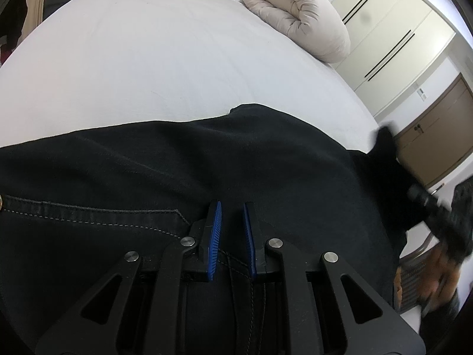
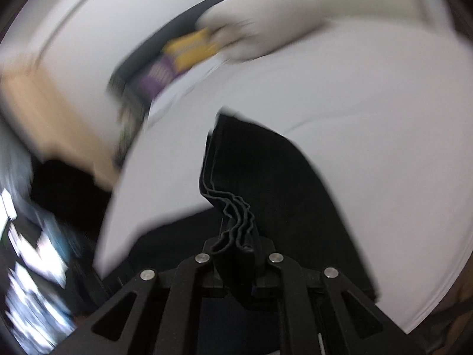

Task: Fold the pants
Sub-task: 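Grasp the jeans' leg hem with the right gripper and lift it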

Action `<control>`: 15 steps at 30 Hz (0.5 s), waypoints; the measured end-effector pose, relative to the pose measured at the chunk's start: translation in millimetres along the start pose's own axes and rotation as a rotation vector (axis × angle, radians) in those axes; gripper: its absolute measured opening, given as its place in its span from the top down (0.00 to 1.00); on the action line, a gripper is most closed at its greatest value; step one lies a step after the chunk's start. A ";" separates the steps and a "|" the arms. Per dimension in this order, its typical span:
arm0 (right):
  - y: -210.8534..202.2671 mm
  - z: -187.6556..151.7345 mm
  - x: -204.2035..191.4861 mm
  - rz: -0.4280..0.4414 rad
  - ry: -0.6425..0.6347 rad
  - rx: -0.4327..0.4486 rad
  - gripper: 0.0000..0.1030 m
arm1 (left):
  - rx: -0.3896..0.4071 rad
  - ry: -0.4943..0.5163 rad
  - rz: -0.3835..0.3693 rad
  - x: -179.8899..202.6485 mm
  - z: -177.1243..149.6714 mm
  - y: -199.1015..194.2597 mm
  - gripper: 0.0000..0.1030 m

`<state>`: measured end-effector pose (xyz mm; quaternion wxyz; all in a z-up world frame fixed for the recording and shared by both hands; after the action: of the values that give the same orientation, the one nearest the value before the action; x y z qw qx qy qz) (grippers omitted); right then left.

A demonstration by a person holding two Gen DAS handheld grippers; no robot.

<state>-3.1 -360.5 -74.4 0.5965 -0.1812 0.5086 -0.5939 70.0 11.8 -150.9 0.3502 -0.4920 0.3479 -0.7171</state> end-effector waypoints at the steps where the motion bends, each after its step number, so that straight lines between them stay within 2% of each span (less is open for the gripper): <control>1: 18.4 -11.7 -25.5 -0.043 -0.085 -0.046 0.90 | 0.002 -0.005 -0.008 -0.9 0.0 -0.8 0.86; 4: 63.1 -39.9 -56.4 -0.249 -0.267 -0.110 0.89 | 0.005 -0.030 -0.045 -4.9 0.6 -4.9 0.86; 5: 69.4 -45.8 -58.4 -0.285 -0.291 -0.107 0.89 | 0.000 -0.050 -0.069 -6.1 1.1 -8.5 0.86; 7: 70.4 -47.9 -61.7 -0.327 -0.333 -0.084 0.89 | -0.012 -0.091 -0.090 -5.7 2.1 -15.8 0.85; 10: 65.1 -45.5 -66.0 -0.344 -0.350 -0.066 0.90 | 0.002 -0.102 -0.199 13.9 5.5 -28.0 0.81; 11: 61.6 -44.3 -68.8 -0.348 -0.358 -0.055 0.90 | -0.005 -0.103 -0.231 23.3 8.6 -29.3 0.62; 12: 55.0 -44.1 -74.1 -0.352 -0.368 -0.033 0.90 | -0.018 -0.103 -0.270 32.9 11.2 -28.1 0.30; 13: 49.3 -48.4 -79.6 -0.350 -0.374 -0.018 0.90 | -0.022 -0.105 -0.317 42.8 14.1 -26.9 0.21; 14: 43.4 -51.2 -85.5 -0.342 -0.378 -0.001 0.90 | -0.025 -0.113 -0.352 51.2 17.0 -25.0 0.16; 15: 36.4 -52.5 -92.7 -0.335 -0.387 0.018 0.90 | -0.040 -0.117 -0.373 57.0 19.0 -22.1 0.16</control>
<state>-6.5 -249.0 -89.9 0.5776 -0.3680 0.3427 -0.6431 69.1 -27.9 -100.7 0.2210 -0.5956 0.2439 -0.7328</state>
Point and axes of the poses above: each gripper's, at about its wrist camera, not at the fingertips, and y roughly the way its jaws point, x to its right, z to its top, the point moved 4 cm from there along y, roughly the way its jaws point, and after that the axes turned 15 degrees about -x, right-handed, at the moved point
